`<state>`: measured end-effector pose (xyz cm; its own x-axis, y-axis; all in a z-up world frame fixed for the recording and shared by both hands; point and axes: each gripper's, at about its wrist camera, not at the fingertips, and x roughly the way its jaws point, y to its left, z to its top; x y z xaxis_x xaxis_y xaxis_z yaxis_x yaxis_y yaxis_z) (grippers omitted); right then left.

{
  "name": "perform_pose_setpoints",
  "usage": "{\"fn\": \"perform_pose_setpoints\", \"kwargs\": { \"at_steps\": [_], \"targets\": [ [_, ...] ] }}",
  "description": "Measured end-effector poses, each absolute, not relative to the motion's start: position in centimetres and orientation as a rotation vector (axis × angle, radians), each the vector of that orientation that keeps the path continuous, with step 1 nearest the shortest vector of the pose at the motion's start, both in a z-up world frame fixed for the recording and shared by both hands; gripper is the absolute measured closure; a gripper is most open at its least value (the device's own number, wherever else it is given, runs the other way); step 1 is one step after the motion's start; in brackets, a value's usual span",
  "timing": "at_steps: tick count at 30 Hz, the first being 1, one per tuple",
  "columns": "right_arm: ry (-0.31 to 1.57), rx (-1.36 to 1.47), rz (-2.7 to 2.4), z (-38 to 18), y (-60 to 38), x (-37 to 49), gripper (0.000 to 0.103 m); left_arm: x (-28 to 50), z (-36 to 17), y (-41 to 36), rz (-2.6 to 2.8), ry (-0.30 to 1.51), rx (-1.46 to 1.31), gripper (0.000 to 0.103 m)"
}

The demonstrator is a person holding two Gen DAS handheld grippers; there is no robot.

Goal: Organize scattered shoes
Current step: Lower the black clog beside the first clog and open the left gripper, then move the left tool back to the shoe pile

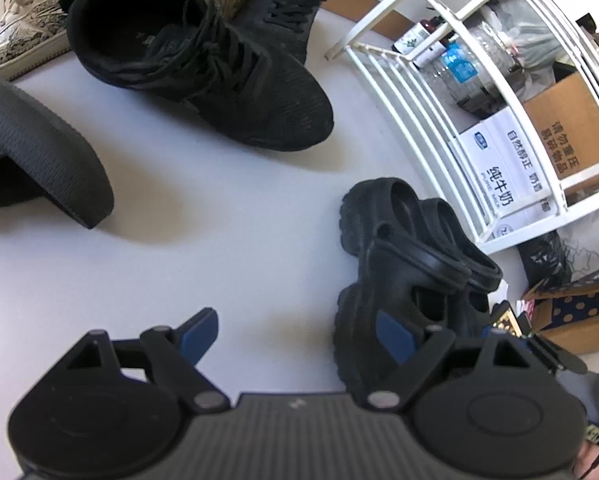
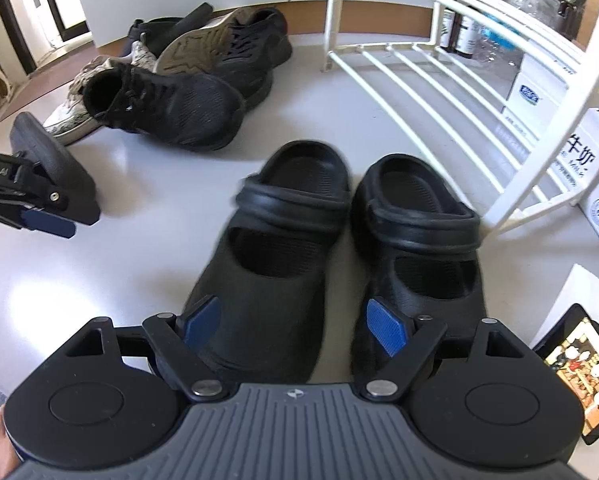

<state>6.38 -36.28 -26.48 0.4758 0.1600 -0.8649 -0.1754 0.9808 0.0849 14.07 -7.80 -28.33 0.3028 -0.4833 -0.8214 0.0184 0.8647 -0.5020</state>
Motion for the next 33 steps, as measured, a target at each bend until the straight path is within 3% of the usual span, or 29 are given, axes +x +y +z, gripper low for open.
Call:
{"fn": "perform_pose_setpoints", "kwargs": {
  "at_steps": [3,20,33],
  "targets": [
    [1.063,-0.004,0.221,-26.8,-35.9,6.5,0.012,14.0,-28.3,-7.5,-0.345,1.229,-0.446,0.015],
    [1.119,-0.011,0.145,-30.9,-32.5,11.1,0.007,13.6,-28.6,-6.1,-0.330,1.232,-0.479,0.015],
    [1.125,-0.085,0.256,-30.5,-34.9,9.9,0.010,13.7,-28.7,-6.3,-0.324,1.238,-0.484,0.015]
  ]
}}
